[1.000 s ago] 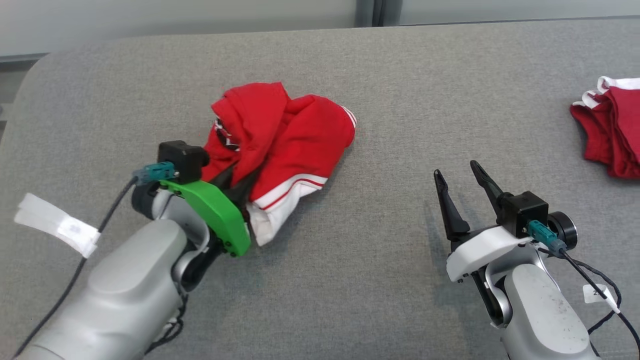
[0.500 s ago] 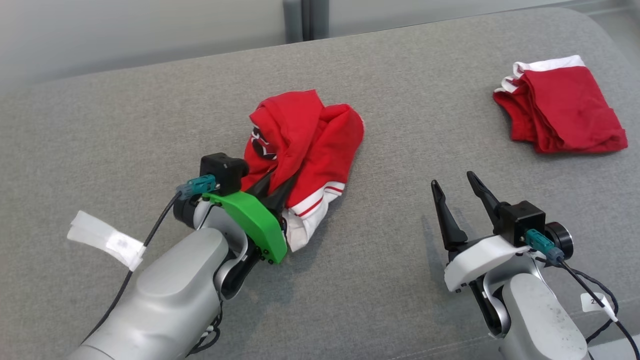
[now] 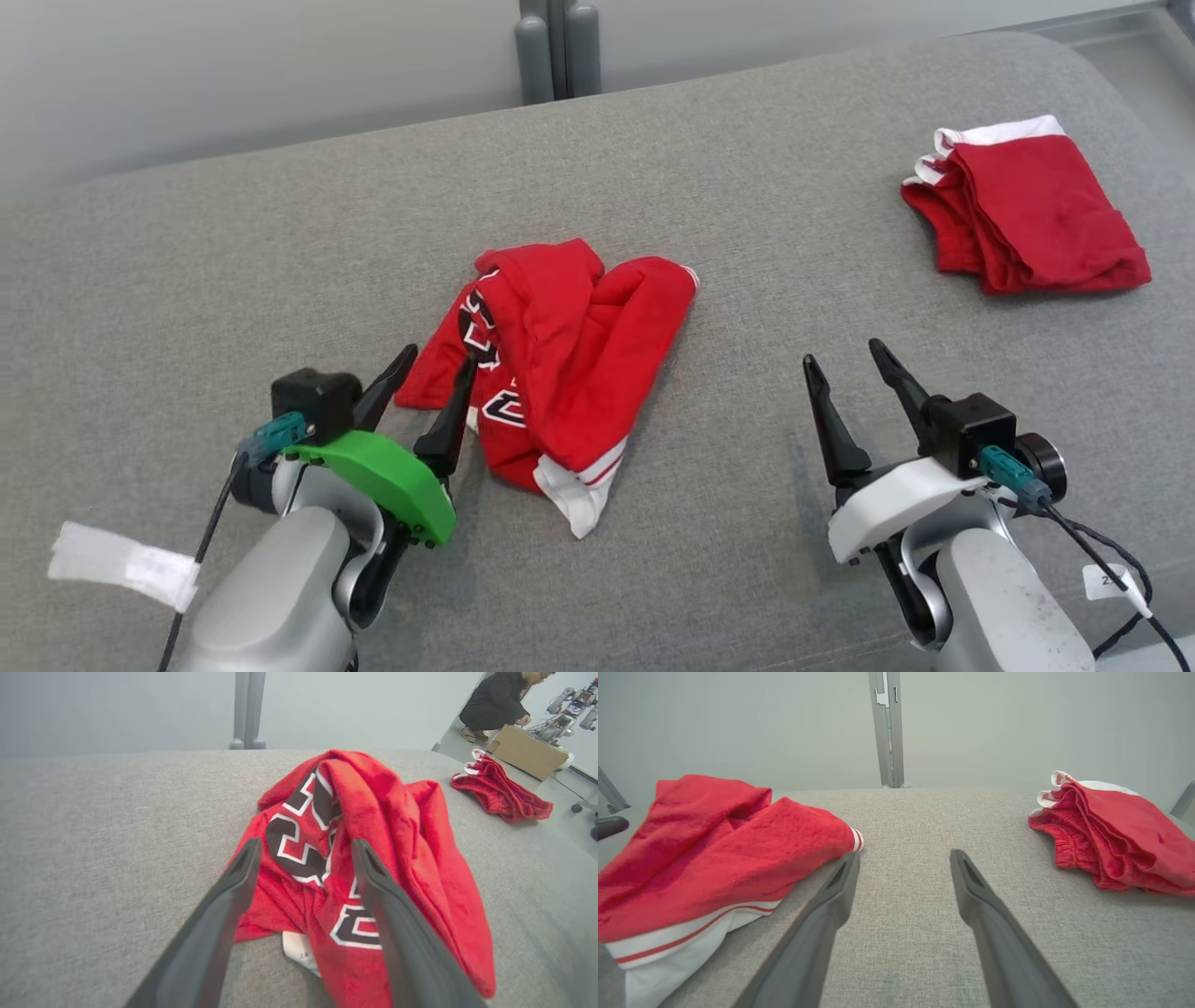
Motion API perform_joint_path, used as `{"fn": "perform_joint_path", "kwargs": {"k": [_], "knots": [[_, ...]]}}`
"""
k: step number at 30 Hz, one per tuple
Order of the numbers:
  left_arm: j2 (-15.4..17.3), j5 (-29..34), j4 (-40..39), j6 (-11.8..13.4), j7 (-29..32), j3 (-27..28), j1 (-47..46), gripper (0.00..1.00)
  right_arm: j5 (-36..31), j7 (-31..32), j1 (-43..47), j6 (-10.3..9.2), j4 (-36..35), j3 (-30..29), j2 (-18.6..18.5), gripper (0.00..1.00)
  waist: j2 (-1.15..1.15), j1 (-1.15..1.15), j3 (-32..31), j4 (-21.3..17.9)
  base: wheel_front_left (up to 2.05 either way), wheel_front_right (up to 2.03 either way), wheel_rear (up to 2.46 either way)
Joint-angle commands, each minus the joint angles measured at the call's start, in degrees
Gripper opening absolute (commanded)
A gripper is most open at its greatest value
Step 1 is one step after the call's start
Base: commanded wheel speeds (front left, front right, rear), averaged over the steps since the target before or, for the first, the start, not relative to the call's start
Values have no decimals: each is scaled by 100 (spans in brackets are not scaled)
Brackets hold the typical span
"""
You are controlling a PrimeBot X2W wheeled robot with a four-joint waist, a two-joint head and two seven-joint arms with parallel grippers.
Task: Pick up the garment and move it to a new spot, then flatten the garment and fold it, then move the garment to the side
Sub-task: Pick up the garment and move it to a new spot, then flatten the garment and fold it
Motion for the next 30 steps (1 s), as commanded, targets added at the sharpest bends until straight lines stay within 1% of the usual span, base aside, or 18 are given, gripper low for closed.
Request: {"fn": "perform_joint_path", "kwargs": {"k": [1,6,10,11,17,23,26,30], "knots": [[-6,190,-87,3,1,261,275,100,49,-15,95,-7,-12,28,-11,100,0,0,-170,245,0,0,0],[-40,821,-450,-1,0,1220,949,100,101,-15,148,-7,43,154,-13,100,0,0,-366,567,0,0,0],[-115,1327,-819,25,0,2030,1548,100,215,-15,206,-7,69,310,-13,100,0,0,-511,748,0,0,0],[-115,1327,-819,25,0,2030,1548,100,215,-15,206,-7,69,310,-13,100,0,0,-511,748,0,0,0],[-381,1866,-1202,-6,3,2959,2355,100,333,-15,272,-7,132,577,-14,100,0,0,-668,989,0,0,0],[-616,2203,-1405,-25,3,3421,2768,100,415,-15,281,-7,170,710,-14,100,0,0,-728,1206,0,0,0],[-705,2259,-1454,-27,3,3379,2809,100,421,-15,241,-7,214,746,-13,100,0,0,-736,1336,0,0,0],[-742,2253,-1521,-27,2,3285,2789,100,501,-15,121,-7,262,842,-11,100,0,0,-689,1514,0,0,0]]}}
